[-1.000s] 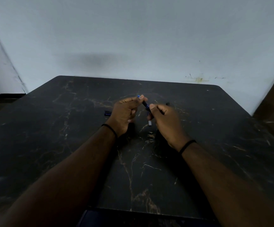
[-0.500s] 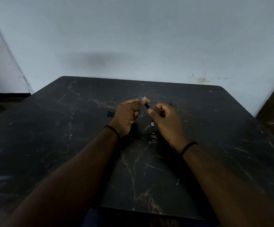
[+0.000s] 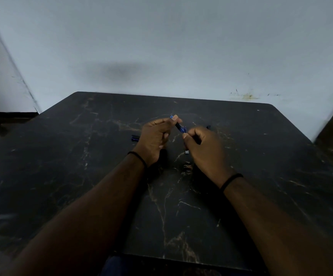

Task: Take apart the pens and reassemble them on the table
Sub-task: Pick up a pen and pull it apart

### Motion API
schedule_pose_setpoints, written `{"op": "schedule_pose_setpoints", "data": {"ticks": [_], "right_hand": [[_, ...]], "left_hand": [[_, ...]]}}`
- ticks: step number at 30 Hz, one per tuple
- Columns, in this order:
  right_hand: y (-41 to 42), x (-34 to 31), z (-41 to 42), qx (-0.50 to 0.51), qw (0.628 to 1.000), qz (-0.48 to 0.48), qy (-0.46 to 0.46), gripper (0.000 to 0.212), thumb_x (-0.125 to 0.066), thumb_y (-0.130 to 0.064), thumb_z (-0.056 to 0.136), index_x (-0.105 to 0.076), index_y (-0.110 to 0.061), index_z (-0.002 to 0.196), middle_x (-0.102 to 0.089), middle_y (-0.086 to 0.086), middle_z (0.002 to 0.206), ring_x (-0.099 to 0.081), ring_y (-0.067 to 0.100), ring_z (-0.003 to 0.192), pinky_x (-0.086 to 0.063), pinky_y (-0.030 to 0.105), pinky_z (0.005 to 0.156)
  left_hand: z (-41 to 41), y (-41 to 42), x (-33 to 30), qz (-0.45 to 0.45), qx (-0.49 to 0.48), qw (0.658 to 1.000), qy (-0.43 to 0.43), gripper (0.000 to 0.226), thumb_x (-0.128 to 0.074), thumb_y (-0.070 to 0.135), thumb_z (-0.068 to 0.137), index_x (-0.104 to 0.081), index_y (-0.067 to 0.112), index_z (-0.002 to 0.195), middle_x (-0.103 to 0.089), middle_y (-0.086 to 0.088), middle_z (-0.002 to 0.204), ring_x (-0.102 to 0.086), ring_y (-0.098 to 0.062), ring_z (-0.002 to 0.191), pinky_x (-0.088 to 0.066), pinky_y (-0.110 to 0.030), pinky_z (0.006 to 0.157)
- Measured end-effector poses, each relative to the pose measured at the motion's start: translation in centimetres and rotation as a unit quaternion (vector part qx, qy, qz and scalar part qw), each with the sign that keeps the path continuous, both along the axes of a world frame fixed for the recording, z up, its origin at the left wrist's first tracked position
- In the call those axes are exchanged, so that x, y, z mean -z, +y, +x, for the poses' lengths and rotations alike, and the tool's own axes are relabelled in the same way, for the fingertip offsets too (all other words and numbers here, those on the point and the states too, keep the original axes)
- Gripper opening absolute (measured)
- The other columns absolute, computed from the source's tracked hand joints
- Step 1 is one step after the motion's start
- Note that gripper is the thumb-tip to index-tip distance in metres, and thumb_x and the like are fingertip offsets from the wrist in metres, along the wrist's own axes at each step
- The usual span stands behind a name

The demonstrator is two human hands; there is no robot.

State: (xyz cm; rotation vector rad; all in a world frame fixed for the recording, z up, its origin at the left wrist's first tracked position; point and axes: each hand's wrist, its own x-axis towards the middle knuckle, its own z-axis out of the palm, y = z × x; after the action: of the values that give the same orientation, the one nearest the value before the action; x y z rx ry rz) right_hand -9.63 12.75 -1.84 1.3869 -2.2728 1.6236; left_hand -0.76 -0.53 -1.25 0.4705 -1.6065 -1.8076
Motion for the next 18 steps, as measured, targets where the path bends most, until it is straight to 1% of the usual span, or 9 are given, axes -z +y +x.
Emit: {"op": "schedule_pose_setpoints", "data": {"ticks": [2,5,7,9,11,13,14,16,18], "right_hand": [[0.0,0.1,0.0,-0.004,1.000,-0.004,0.018,0.020,-0.061,-0.023,0.093,-0.061,-0.015,0.075,-0.061,-0.001,0.068,-0.057,0.015,0.062,-0.045,0.029,0.058],[0.1,0.2,-0.4,-0.002,0.999,0.004,0.049,0.020,-0.057,-0.034,0.092,-0.059,-0.023,0.074,-0.059,-0.005,0.065,-0.057,0.013,0.059,-0.050,0.035,0.058],[0.2,0.3,-0.7,0.003,0.997,0.018,0.069,0.023,-0.053,-0.043,0.089,-0.058,-0.026,0.074,-0.058,-0.006,0.064,-0.057,0.012,0.059,-0.052,0.039,0.058],[0.2,0.4,-0.9,0.005,0.997,0.017,0.078,0.027,-0.049,-0.047,0.088,-0.057,-0.025,0.074,-0.057,-0.006,0.063,-0.056,0.012,0.058,-0.052,0.041,0.058],[0.3,0.3,-1.0,0.005,0.997,0.014,0.075,0.024,-0.054,-0.042,0.090,-0.057,-0.024,0.074,-0.057,-0.006,0.062,-0.056,0.011,0.057,-0.051,0.040,0.057],[0.4,0.3,-1.0,0.003,0.997,0.012,0.073,0.023,-0.055,-0.041,0.090,-0.058,-0.025,0.074,-0.058,-0.006,0.062,-0.056,0.011,0.057,-0.052,0.039,0.057],[0.4,0.3,-1.0,0.002,0.998,0.010,0.070,0.024,-0.053,-0.045,0.088,-0.057,-0.026,0.073,-0.058,-0.006,0.062,-0.056,0.011,0.057,-0.052,0.039,0.057],[0.4,0.3,-1.1,0.001,0.998,0.008,0.060,0.028,-0.048,-0.051,0.085,-0.056,-0.027,0.072,-0.057,-0.007,0.061,-0.056,0.011,0.057,-0.052,0.040,0.058],[0.3,0.4,-1.1,0.003,0.999,0.008,0.052,0.030,-0.046,-0.052,0.084,-0.056,-0.026,0.072,-0.057,-0.006,0.061,-0.056,0.011,0.057,-0.052,0.042,0.058]], "left_hand": [[0.1,0.1,-0.2,0.003,-0.018,1.000,0.003,0.031,-0.064,0.034,0.090,-0.073,0.006,0.101,-0.033,0.000,0.051,-0.021,-0.009,0.038,-0.015,-0.023,0.038],[0.5,-0.2,-0.8,0.017,-0.076,0.997,0.014,0.030,-0.064,0.034,0.091,-0.072,0.005,0.097,-0.034,0.002,0.051,-0.021,-0.008,0.038,-0.019,-0.020,0.035],[0.7,-0.7,-1.4,0.020,-0.138,0.990,0.017,0.034,-0.064,0.035,0.090,-0.071,0.003,0.096,-0.033,0.002,0.053,-0.021,-0.006,0.036,-0.020,-0.019,0.036],[1.0,-1.8,-1.4,-0.007,-0.225,0.974,0.004,0.039,-0.065,0.036,0.089,-0.070,-0.002,0.089,-0.034,0.002,0.052,-0.024,-0.007,0.038,-0.025,-0.019,0.039],[1.2,-3.4,-0.9,-0.050,-0.300,0.952,-0.046,0.042,-0.066,0.043,0.087,-0.072,0.002,0.078,-0.038,0.007,0.047,-0.032,-0.010,0.042,-0.040,-0.023,0.045],[1.6,-4.4,-0.5,-0.091,-0.325,0.933,-0.128,0.047,-0.064,0.055,0.083,-0.073,0.011,0.072,-0.044,0.010,0.045,-0.041,-0.012,0.045,-0.053,-0.033,0.052],[1.8,-4.5,-0.3,-0.118,-0.331,0.921,-0.168,0.047,-0.062,0.057,0.084,-0.072,0.013,0.069,-0.048,0.008,0.047,-0.044,-0.012,0.046,-0.051,-0.030,0.053],[1.9,-4.4,-0.2,-0.179,-0.354,0.887,-0.234,0.045,-0.059,0.053,0.088,-0.070,0.016,0.067,-0.055,0.002,0.053,-0.049,-0.011,0.047,-0.039,-0.023,0.050],[1.9,-4.5,-0.1,-0.224,-0.378,0.856,-0.273,0.046,-0.057,0.055,0.088,-0.072,0.017,0.067,-0.061,-0.001,0.058,-0.057,-0.015,0.057,-0.042,-0.026,0.056]]}}
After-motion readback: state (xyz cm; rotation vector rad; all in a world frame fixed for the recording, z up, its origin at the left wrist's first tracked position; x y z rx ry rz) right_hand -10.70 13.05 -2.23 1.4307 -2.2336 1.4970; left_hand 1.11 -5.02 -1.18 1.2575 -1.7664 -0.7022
